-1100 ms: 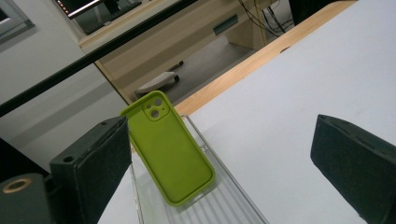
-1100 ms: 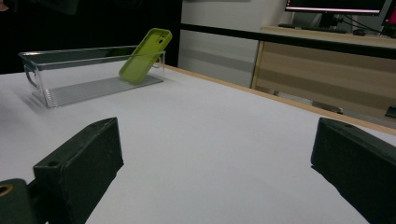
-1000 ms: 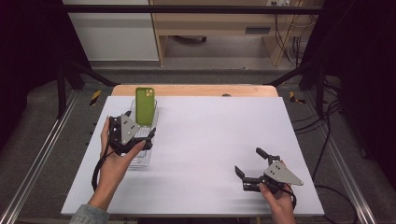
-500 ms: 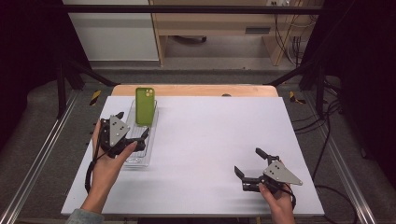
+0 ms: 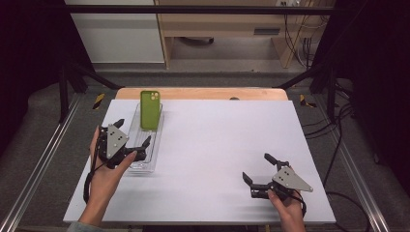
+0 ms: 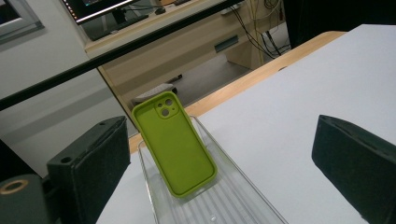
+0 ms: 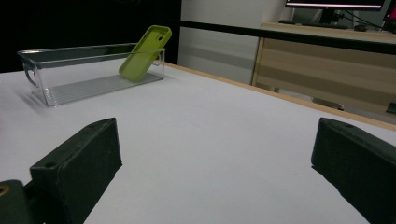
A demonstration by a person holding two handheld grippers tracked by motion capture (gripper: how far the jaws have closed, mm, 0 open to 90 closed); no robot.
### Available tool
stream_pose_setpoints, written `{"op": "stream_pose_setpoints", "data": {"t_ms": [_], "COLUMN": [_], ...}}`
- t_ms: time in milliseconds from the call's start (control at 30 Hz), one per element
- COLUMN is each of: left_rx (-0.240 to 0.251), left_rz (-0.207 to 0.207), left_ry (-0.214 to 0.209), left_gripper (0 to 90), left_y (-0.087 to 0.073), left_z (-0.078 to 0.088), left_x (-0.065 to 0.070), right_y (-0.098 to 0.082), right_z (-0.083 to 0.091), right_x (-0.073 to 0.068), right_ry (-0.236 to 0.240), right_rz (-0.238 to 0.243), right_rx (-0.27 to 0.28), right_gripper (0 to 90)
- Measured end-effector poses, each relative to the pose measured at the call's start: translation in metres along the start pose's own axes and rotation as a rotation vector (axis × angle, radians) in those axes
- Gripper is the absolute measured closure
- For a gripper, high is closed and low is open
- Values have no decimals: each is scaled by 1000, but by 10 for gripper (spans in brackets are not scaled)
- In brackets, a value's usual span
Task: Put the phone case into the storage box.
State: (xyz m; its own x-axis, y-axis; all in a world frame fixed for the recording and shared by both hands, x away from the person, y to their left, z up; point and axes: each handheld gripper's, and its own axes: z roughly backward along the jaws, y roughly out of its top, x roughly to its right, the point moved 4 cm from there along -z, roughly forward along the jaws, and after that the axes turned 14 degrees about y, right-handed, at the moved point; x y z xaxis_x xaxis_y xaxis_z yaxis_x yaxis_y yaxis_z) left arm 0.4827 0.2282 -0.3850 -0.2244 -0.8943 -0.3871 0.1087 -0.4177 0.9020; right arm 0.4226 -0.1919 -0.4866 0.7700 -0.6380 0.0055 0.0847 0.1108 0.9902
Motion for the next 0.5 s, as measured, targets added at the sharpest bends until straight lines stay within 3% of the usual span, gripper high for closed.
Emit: {"op": "stream_pose_setpoints", "data": {"t_ms": [133,233,500], "left_rx": [16,24,44], "left_rz": [14,-23,29], "left_ry": [-10,4,-25], "left_gripper": [36,35,35], "left_y": [-1,-2,-6], "left_z": [3,6,13], "left_x": [1,2,2], "right_y": [0,0,0], "right_z": [0,0,0], "right_x": [0,0,0], "right_ry": [1,1,2], "right_rz": [2,3,3], "right_rx": [-1,0,0], "right_gripper": [17,17,17]}}
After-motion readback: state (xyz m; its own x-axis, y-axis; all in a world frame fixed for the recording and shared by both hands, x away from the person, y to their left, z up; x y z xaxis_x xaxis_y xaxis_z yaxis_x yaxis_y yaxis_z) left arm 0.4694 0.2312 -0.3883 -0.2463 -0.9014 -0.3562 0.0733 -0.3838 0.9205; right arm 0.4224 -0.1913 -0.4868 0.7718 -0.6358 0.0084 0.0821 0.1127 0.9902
